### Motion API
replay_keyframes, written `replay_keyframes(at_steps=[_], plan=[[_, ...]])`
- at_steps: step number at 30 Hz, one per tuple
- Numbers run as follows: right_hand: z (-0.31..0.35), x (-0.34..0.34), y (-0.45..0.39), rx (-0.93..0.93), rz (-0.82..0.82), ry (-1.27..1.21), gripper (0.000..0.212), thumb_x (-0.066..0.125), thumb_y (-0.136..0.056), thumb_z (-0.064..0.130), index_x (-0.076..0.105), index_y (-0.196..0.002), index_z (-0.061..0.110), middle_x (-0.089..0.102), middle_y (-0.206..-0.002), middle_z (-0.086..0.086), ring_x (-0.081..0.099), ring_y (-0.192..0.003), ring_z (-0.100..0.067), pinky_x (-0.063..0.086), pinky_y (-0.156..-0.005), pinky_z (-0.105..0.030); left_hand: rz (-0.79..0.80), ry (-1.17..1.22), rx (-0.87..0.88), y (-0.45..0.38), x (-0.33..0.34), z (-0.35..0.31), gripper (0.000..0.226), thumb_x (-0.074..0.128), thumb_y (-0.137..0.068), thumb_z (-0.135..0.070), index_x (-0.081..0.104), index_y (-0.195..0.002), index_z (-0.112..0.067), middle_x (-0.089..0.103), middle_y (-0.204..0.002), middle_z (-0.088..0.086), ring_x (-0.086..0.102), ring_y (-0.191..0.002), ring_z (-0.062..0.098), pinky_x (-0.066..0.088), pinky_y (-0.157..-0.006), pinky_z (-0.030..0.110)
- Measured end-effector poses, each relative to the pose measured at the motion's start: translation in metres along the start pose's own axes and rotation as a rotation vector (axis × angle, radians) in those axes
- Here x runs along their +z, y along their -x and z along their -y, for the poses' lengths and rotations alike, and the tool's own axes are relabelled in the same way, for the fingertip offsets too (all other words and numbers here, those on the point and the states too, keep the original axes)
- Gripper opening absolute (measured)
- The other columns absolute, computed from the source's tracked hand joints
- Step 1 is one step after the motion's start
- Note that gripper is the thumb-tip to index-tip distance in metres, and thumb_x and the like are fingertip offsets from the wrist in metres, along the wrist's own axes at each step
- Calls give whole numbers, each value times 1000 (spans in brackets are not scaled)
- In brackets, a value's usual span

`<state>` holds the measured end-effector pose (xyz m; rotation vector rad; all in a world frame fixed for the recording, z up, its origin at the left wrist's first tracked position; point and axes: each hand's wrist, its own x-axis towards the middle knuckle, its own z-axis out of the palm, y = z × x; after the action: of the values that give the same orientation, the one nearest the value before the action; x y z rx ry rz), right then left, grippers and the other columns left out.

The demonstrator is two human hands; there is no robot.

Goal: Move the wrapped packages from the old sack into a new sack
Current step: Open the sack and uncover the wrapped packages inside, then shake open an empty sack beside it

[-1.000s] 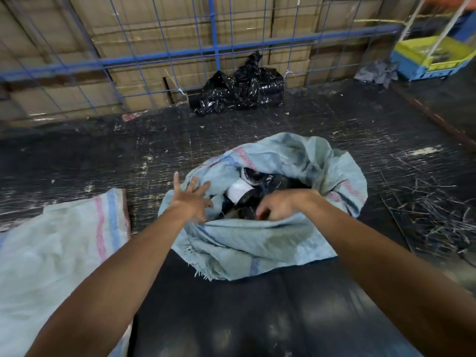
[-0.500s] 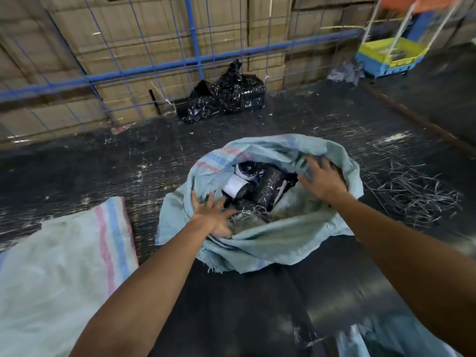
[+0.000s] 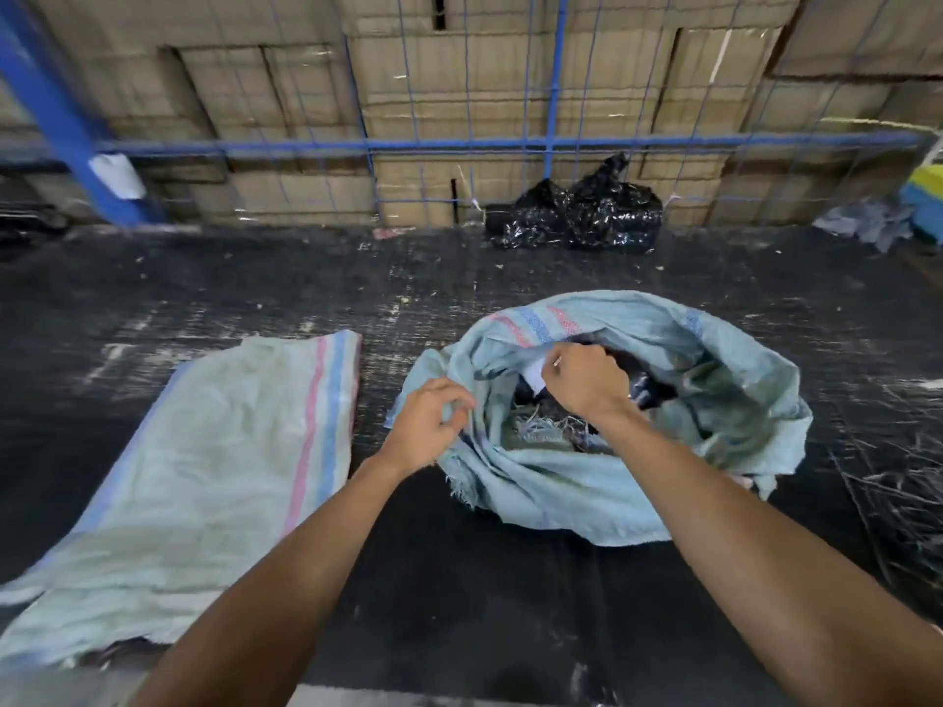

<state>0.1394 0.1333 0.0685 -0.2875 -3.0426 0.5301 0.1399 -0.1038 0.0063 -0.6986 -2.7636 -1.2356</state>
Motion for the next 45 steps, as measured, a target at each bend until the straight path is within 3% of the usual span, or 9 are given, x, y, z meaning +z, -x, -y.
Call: replay_keyframes(at_steps=[8,11,15,20,26,30,34,40,45], plan=[[135,116,40,-286,269,-380,13,54,-92,34,65,-86,31,74,-84,5,69,-81,-19,56,-78,-36,-163,-12,-439,132,-96,108,27,63,-85,-27,71,-108,-17,66,-111,-4,62,-98,17,48,-91,31],[169,173,49,-195,548,-388,20,57,-91,37,67,-101,25,74,-99,-1,69,-87,-21,55,-86,-40,170,-149,-659,177,-123,162,77,76,-82,-41,39,-148,-28,52,-136,9,49,-125,27,40,-106,41],[214,244,56,114,830,-403,62,60,-89,51,47,-134,9,61,-120,-10,60,-94,-21,49,-76,-33,605,-393,-641,225,-148,229,117,80,-70,-58,0,-154,-48,14,-164,0,15,-149,32,17,-119,54],[262,301,55,433,728,-683,45,76,-81,26,60,-117,6,67,-115,-13,66,-97,-27,57,-84,-41,770,-548,-484,236,-170,272,122,81,-69,-59,-4,-155,-43,-9,-166,-2,-7,-152,31,-1,-115,67],[327,257,18,419,672,-1332,17,59,-98,16,68,-113,14,74,-106,-3,68,-94,-18,55,-83,-30,446,-482,-445,176,-202,285,41,56,-93,-37,49,-133,-32,58,-129,6,55,-120,32,46,-95,42],[333,230,11,337,878,-1253,44,62,-88,53,65,-124,27,67,-126,-3,60,-118,-22,46,-105,-45,46,-39,-587,124,-228,287,18,51,-77,-34,56,-91,-23,72,-93,6,66,-90,32,54,-77,41],[316,221,11,261,1125,-1295,52,59,-89,56,54,-137,37,60,-138,0,55,-128,-28,51,-96,-53,-178,232,-661,77,-240,279,16,56,-82,-25,60,-90,-12,72,-96,10,63,-87,28,50,-76,37],[335,205,-9,199,509,-1117,26,70,-90,13,68,-116,17,72,-114,-7,68,-107,-26,53,-96,-44,-169,559,-550,35,-252,261,17,73,-88,-22,65,-102,-18,69,-90,-1,63,-76,14,50,-65,26],[314,158,-50,186,87,-952,15,66,-92,15,70,-107,14,71,-97,-1,67,-91,-22,50,-77,-32,-398,243,-408,9,-318,246,7,62,-96,-17,66,-100,-15,70,-95,7,62,-86,23,50,-76,35]])
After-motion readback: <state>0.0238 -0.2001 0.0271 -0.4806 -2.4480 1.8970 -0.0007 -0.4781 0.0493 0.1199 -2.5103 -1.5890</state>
